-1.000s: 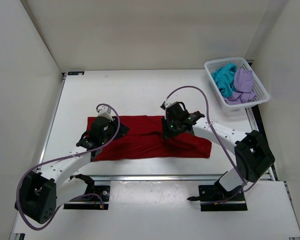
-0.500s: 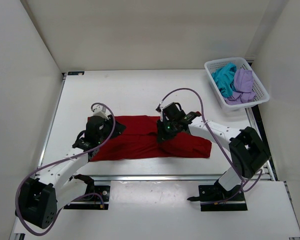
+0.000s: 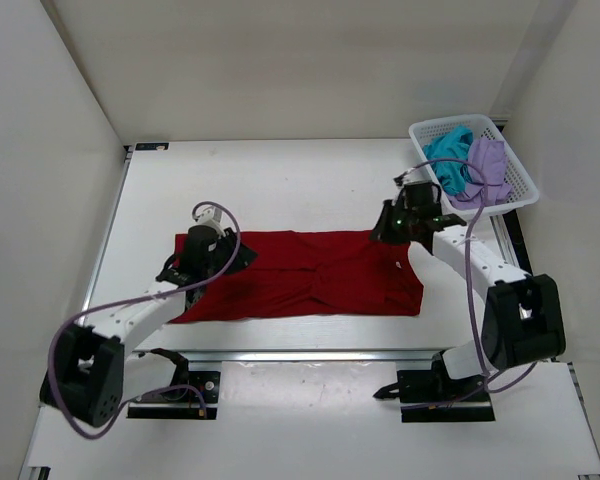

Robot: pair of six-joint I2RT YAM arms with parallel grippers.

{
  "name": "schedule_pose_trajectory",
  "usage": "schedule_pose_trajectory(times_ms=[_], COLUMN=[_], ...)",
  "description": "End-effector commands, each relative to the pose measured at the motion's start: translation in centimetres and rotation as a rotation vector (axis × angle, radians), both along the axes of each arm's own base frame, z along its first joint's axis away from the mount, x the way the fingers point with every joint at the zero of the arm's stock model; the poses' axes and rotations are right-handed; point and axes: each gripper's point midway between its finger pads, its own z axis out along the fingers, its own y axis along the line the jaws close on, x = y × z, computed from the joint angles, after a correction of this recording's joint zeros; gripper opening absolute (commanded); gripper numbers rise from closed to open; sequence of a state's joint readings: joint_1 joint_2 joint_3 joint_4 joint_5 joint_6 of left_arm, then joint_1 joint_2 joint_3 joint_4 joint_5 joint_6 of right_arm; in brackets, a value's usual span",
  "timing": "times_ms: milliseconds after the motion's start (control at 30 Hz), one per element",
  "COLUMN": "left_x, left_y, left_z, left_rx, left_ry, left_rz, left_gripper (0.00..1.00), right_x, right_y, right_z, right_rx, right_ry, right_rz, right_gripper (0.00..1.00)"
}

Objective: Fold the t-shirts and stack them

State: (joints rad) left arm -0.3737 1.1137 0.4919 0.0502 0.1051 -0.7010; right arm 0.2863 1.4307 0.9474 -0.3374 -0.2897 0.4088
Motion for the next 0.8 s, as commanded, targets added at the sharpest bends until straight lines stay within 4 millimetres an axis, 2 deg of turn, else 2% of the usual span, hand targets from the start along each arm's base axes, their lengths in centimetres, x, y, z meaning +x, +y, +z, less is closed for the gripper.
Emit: schedule_pose_trajectory(times_ms=[0,67,100,133,167,233,267,367,433,600,767], left_x=[2.6,3.8,4.3,5.2,5.3,6.2,6.5,6.9,7.1,7.1,6.4], left_y=[-1.5,-1.5,-1.7,-1.0,-1.0,-0.2,-0.1,0.7,1.0,2.6,4.8], left_z=[1.8,0.8,1.0,0.4,-0.4,-0.9,-1.4,-2.9,-3.3,-5.0,-6.8], left_rx=[-0.031,-0.038,-0.054,-0.057,-0.069,-0.101,-0.118,-0.163,-0.193,-0.225,-0.304], left_ry=[-0.039,-0.003,-0.006,0.015,0.038,0.06,0.076,0.125,0.14,0.177,0.236], left_rz=[-0.016,-0.011,-0.018,0.007,0.003,0.028,0.027,0.057,0.072,0.12,0.204], left_gripper=[0.37,0.37,0.37,0.37,0.37,0.36,0.36,0.36,0.35,0.35,0.35], right_x=[3.8,5.1,5.6,5.9,6.3,6.3,6.8,7.0,7.1,6.8,5.9], right_y=[-4.1,-5.4,-5.8,-6.5,-6.9,-7.4,-7.7,-7.7,-7.5,-8.7,-10.8], right_z=[-1.4,-2.1,-2.3,-3.2,-2.8,-4.0,-3.7,-4.3,-5.0,-5.5,-7.0], right_rx=[-0.039,-0.06,-0.077,-0.114,-0.133,-0.177,-0.185,-0.205,-0.212,-0.244,-0.236], right_ry=[-0.035,-0.032,-0.028,-0.013,-0.02,0.006,-0.008,0.004,0.024,0.042,0.087], right_rz=[-0.157,-0.197,-0.204,-0.23,-0.241,-0.251,-0.257,-0.249,-0.243,-0.285,-0.342], right_gripper=[0.0,0.13,0.14,0.18,0.22,0.25,0.27,0.28,0.28,0.02,0.0])
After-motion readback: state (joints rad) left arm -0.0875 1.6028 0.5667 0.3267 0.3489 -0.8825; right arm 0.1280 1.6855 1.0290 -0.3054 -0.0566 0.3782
